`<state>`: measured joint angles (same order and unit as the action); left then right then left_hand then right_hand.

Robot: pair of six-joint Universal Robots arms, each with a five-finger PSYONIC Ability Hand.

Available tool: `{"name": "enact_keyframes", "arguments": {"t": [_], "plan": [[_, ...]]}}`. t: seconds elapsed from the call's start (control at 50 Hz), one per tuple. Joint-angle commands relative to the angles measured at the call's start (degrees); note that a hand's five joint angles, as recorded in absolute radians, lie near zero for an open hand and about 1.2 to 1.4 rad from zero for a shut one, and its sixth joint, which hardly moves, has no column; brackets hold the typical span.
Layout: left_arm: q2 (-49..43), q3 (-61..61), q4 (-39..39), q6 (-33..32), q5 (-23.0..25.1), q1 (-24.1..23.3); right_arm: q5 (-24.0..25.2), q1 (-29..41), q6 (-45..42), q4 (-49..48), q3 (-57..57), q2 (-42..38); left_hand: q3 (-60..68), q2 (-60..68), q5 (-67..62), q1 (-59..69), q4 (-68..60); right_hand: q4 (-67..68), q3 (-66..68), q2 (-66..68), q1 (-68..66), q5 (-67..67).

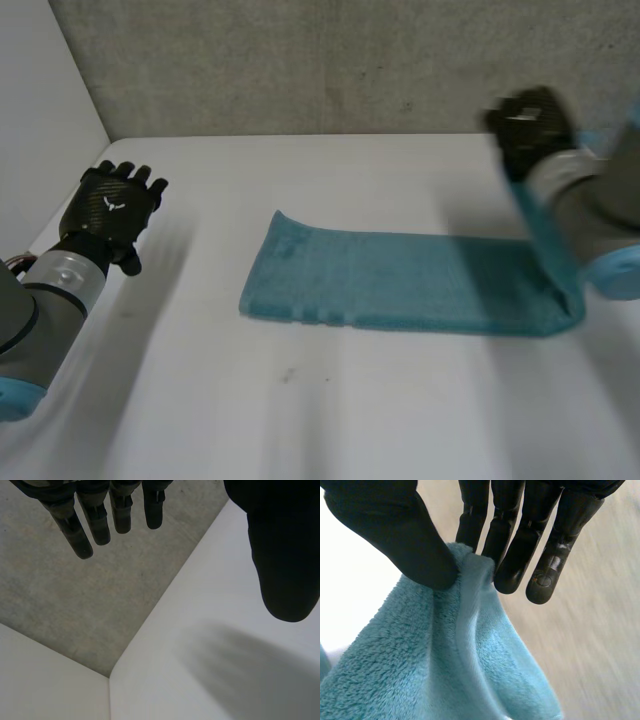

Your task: Fold the laundry

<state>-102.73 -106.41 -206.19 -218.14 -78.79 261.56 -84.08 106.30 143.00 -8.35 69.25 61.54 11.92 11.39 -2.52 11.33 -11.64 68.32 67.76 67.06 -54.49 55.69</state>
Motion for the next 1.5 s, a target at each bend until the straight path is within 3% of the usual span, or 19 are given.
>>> {"name": "enact_keyframes", "arguments": {"t": [0.02,0.18,0.2,0.22,0.3,0.42,0.44,0.54,0.72,0.8,0.86,0.9,0.94,1.06,1.12,1.26,1.34,1.42,1.5], "plan": [[0.6,0.0,0.0,1.1,0.0,0.0,2.7,21.5,0.3,-8.1,-5.2,-11.4,-1.0,-0.5,1.6,-0.4,0.8,11.7,12.2,12.9,-25.5,14.3],[0.3,0.1,-0.1,1.2,0.1,-0.3,4.5,28.3,-0.3,-8.4,-8.0,-20.8,-1.0,-0.5,1.6,-0.4,0.8,9.6,10.1,10.8,-23.4,12.2],[0.3,0.1,-0.1,1.2,0.1,-0.4,4.5,28.3,-0.3,-8.3,-8.1,-21.1,-1.0,-0.5,1.6,-0.4,0.8,-3.9,-3.4,-2.7,-9.9,-1.3],[0.2,0.2,0.0,1.1,0.2,-0.7,3.7,28.1,0.2,-8.1,-7.9,-21.0,-1.2,-0.7,1.8,-0.6,0.9,-31.2,-30.7,-30.0,17.4,-28.6],[-0.2,0.4,-0.1,1.1,0.5,-1.5,1.9,27.4,0.6,-7.6,-6.4,-19.1,-1.4,-0.8,2.0,-0.8,1.1,-58.3,-57.8,-57.1,44.5,-55.7],[-1.8,3.0,-0.5,1.2,0.6,-5.9,-2.6,22.7,3.5,-4.4,-2.1,-11.3,-1.0,-0.5,1.6,-0.4,0.8,-58.3,-57.8,-57.1,44.5,-55.7],[-2.6,4.4,-0.4,1.3,0.5,-7.9,-4.1,16.7,9.8,-1.4,2.7,-5.7,-1.0,-0.5,1.6,-0.4,0.8,-58.3,-57.8,-57.1,44.5,-55.7],[-6.4,10.7,-0.4,4.3,0.4,-15.3,-2.1,10.7,17.9,3.8,11.0,0.1,-0.5,0.0,1.1,0.1,0.2,-58.3,-57.8,-57.1,44.5,-55.7],[-16.8,22.3,2.0,10.8,0.3,-23.2,2.3,0.1,19.7,4.0,24.6,4.6,-0.4,0.2,1.0,0.2,0.1,-56.6,-56.0,-55.3,42.7,-54.0],[-21.3,26.6,5.7,12.3,0.0,-24.1,2.9,-2.2,19.3,1.3,28.7,4.3,-0.4,0.2,1.0,0.2,0.1,-46.5,-45.9,-45.2,32.7,-43.9],[-22.0,26.9,6.3,13.3,0.0,-24.1,2.8,-3.8,19.1,-0.8,30.7,4.0,-0.4,0.2,1.0,0.2,0.1,-26.7,-26.1,-25.4,12.8,-24.1],[-22.1,26.2,6.7,14.6,-0.1,-24.1,2.8,-5.4,18.8,-2.9,31.4,3.7,-0.4,0.2,1.0,0.2,0.1,-1.2,-0.7,0.0,-12.6,1.4],[-21.7,25.6,6.8,15.1,-0.4,-24.0,2.3,-5.7,17.9,-4.3,31.3,3.2,-0.4,0.2,1.0,0.2,0.1,11.6,12.2,12.9,-25.5,14.3],[-17.0,20.8,6.8,15.4,-2.3,-22.4,1.1,-5.6,9.3,-5.8,28.7,2.6,-0.4,0.2,1.0,0.2,0.1,11.7,12.2,12.9,-25.5,14.3],[-14.4,18.4,6.8,15.4,-2.9,-21.1,-1.4,-4.4,3.3,-5.5,23.7,3.0,-0.5,0.0,1.1,0.1,0.2,11.7,12.2,12.9,-25.5,14.3],[-7.9,12.9,6.8,15.5,-3.5,-17.1,-4.9,15.2,0.9,-0.2,5.1,-0.1,-0.5,0.0,1.1,0.1,0.2,11.7,12.2,12.9,-25.5,14.3],[-4.7,10.3,6.8,15.5,-4.6,-14.9,-3.3,21.6,0.7,4.4,-3.1,-7.4,-0.9,-0.3,1.5,-0.3,0.6,11.7,12.2,12.9,-25.5,14.3],[-2.0,8.7,6.8,16.0,-7.2,-12.6,2.9,30.8,-1.4,7.5,-10.7,-19.0,-1.4,-0.8,2.0,-0.8,1.1,11.7,12.2,12.9,-25.5,14.3],[-1.5,8.1,6.9,19.1,-7.4,-10.8,4.7,32.6,-5.7,6.9,-11.6,-22.7,-1.7,-1.2,2.3,-1.1,1.4,11.7,12.2,12.9,-25.5,14.3]]}}
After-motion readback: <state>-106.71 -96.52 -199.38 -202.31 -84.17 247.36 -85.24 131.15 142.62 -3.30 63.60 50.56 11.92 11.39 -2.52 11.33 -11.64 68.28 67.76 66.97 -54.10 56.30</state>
